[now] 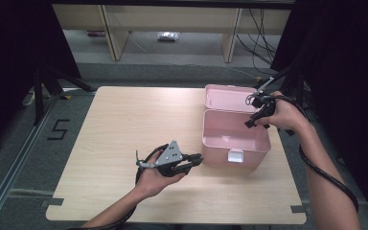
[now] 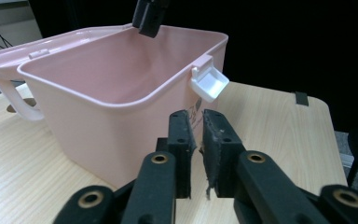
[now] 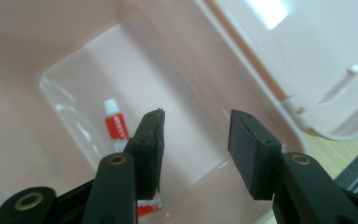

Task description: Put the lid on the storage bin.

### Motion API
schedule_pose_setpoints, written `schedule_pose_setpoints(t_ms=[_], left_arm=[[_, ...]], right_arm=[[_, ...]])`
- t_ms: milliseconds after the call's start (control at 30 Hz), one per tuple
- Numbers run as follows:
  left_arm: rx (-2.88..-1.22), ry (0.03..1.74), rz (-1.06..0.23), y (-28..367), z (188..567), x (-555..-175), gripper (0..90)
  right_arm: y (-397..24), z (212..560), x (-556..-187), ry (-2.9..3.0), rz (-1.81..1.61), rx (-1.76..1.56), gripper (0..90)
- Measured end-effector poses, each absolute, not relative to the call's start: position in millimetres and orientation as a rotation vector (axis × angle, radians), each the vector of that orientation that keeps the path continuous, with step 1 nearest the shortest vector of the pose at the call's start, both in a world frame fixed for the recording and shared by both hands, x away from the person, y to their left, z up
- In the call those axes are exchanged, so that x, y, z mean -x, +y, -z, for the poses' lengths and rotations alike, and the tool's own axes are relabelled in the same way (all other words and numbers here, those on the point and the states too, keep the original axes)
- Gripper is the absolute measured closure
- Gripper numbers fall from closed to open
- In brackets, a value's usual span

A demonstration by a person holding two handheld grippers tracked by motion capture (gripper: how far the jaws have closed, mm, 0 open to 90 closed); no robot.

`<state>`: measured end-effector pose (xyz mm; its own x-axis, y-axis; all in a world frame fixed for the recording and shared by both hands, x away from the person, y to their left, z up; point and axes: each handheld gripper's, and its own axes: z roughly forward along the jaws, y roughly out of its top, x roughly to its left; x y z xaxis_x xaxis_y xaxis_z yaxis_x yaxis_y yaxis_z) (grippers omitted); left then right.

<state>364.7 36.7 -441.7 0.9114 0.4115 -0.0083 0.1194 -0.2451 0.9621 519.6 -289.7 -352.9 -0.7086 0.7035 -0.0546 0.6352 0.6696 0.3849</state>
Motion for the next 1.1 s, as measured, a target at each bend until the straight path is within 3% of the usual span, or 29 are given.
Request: schedule_pose_setpoints(t_ms=[367,667,1100], left_arm=[[-1.790,0.422,-0.287,40,438,-361,88.9],[-1.782,0.407,-0.279,34,437,-362,89.3],[-1.770,0.349,-0.283,6,437,-368,89.3]], right_arm=[[-296,347,-525,2.545,-0.551,-1.221,60.6],[-300,340,-529,2.469,-0.562,-1.285,65.0],[-316,337,-547,2.282,-0.580,-1.504,78.6]])
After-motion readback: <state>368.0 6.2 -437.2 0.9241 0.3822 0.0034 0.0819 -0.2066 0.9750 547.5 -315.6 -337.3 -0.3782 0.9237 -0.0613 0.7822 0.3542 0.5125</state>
